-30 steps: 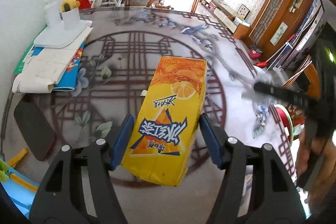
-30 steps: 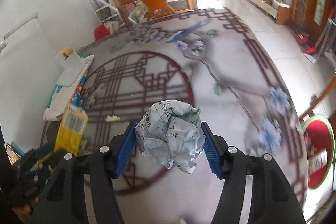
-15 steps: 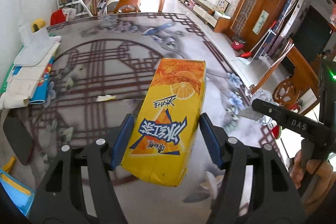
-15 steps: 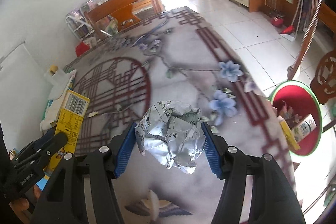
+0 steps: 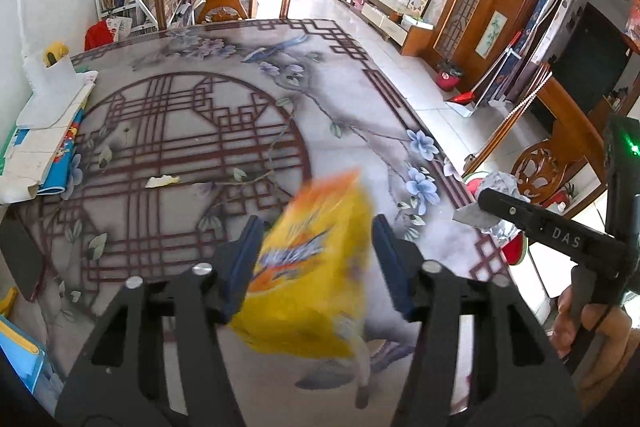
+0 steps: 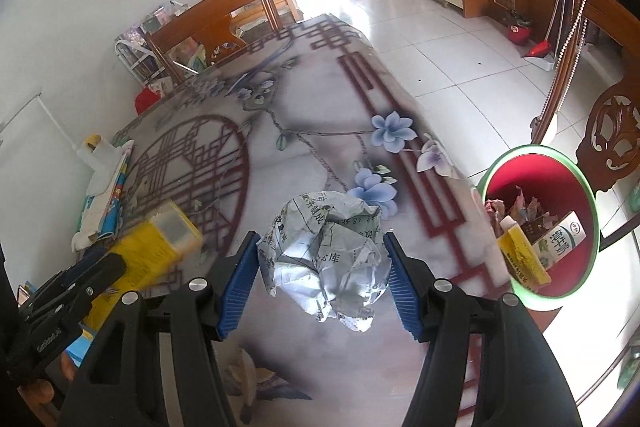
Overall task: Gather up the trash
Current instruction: 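Carry the juice box and foil-paper ball over to the red bin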
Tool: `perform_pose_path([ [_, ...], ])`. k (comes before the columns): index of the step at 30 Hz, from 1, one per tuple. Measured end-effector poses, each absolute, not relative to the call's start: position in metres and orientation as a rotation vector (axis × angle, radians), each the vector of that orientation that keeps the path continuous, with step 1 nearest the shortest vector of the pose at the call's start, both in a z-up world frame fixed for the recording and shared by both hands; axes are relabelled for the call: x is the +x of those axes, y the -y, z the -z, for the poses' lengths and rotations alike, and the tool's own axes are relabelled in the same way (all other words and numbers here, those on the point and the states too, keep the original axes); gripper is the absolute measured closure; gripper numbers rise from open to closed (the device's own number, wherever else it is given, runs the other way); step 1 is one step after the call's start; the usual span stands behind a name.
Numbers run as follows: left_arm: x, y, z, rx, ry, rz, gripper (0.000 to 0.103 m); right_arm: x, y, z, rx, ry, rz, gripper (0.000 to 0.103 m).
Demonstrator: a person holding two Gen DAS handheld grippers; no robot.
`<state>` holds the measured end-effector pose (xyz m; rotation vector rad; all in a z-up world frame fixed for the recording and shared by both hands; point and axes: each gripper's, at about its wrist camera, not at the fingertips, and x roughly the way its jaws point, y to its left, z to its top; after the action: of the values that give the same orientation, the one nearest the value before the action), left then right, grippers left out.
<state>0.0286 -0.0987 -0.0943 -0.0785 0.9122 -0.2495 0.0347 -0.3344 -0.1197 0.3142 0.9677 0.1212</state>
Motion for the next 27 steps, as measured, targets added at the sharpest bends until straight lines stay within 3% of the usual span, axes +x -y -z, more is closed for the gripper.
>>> perform_pose_path([
  [9,0.036,0.125,0.102,-0.07,-0.935,0.241,0.052,0.036,0.364,0.121,0.319,-0.975,-0.113,0.044],
  [11,0.035,0.123,0.106,-0.063,-0.947,0.23,0.048,0.037,0.369,0.123,0.314,-0.983,-0.112,0.044],
  [13,0.031,0.115,0.111,-0.057,-0.953,0.197,0.032,0.038,0.372,0.125,0.312,-0.993,-0.113,0.044],
  [16,0.025,0.095,0.127,-0.062,-0.988,0.113,0.021,0.04,0.375,0.127,0.314,-0.997,-0.119,0.044],
  [27,0.027,0.042,0.164,-0.172,-1.133,-0.076,0.016,0.051,0.376,0.138,0.319,-1.029,-0.159,0.044],
])
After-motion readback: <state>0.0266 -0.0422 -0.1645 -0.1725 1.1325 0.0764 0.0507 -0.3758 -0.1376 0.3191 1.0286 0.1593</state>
